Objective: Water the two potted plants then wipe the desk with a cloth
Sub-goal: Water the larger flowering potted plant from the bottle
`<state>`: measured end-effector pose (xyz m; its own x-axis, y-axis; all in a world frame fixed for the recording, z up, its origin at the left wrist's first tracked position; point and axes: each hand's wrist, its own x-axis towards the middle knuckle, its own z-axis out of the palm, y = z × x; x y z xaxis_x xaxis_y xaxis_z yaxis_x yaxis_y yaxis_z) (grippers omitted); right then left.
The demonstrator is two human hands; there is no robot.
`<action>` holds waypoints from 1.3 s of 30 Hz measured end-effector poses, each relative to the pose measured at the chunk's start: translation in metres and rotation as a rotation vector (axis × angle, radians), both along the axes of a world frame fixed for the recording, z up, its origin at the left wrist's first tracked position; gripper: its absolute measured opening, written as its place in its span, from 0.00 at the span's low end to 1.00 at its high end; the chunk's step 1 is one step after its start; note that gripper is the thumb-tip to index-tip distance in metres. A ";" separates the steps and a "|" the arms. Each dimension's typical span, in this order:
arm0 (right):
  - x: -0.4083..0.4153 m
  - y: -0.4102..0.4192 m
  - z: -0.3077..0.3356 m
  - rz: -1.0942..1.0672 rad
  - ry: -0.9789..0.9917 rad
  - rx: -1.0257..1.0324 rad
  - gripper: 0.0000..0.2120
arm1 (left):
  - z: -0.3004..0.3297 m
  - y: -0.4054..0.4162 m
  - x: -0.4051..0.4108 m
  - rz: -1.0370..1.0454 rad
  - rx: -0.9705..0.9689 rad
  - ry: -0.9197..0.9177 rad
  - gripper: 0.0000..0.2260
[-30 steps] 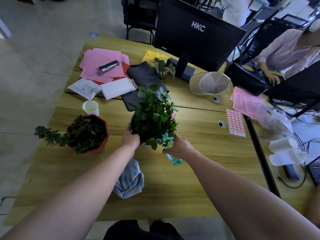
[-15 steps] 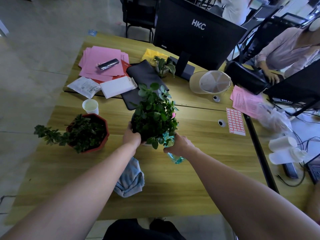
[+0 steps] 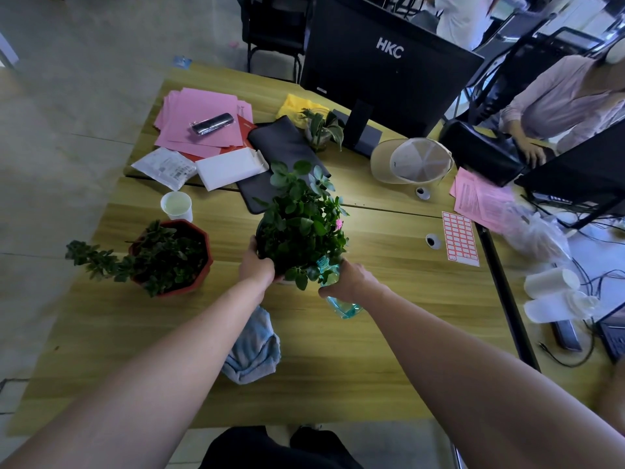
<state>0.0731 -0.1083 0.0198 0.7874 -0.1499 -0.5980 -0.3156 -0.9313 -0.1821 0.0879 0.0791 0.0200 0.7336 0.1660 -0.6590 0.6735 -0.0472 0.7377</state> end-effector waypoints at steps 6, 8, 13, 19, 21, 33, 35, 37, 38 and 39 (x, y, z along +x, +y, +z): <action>0.002 0.000 0.004 -0.001 0.016 0.001 0.40 | -0.002 0.000 0.000 0.005 -0.001 0.003 0.32; 0.003 0.000 0.005 0.003 0.018 0.004 0.40 | -0.002 0.000 0.000 0.008 -0.003 -0.002 0.32; 0.004 0.001 0.006 0.002 0.021 -0.003 0.39 | -0.002 -0.001 0.000 0.018 -0.022 -0.006 0.31; 0.004 0.002 0.007 0.002 0.029 -0.022 0.39 | -0.010 0.001 0.001 0.032 -0.027 -0.010 0.32; 0.004 0.002 0.007 0.000 0.035 -0.024 0.39 | -0.011 0.002 0.001 0.024 -0.006 -0.021 0.32; 0.004 0.002 0.007 0.005 0.028 -0.005 0.39 | -0.016 0.000 0.003 0.041 -0.046 -0.027 0.32; 0.004 0.002 0.006 0.006 0.027 -0.006 0.40 | -0.020 0.001 0.004 0.043 -0.047 -0.030 0.32; 0.004 0.002 0.006 0.004 0.030 -0.001 0.40 | -0.022 0.002 0.005 0.046 -0.049 -0.030 0.32; 0.004 0.001 0.005 0.004 0.031 0.000 0.40 | -0.023 0.002 0.005 0.049 -0.061 -0.032 0.32; 0.004 0.001 0.005 0.005 0.030 0.002 0.39 | -0.024 0.002 0.005 0.050 -0.073 -0.034 0.32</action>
<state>0.0775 -0.1073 0.0251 0.7699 -0.1450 -0.6215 -0.3162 -0.9326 -0.1742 0.0931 0.0812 -0.0039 0.7475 0.1553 -0.6459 0.6484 0.0408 0.7602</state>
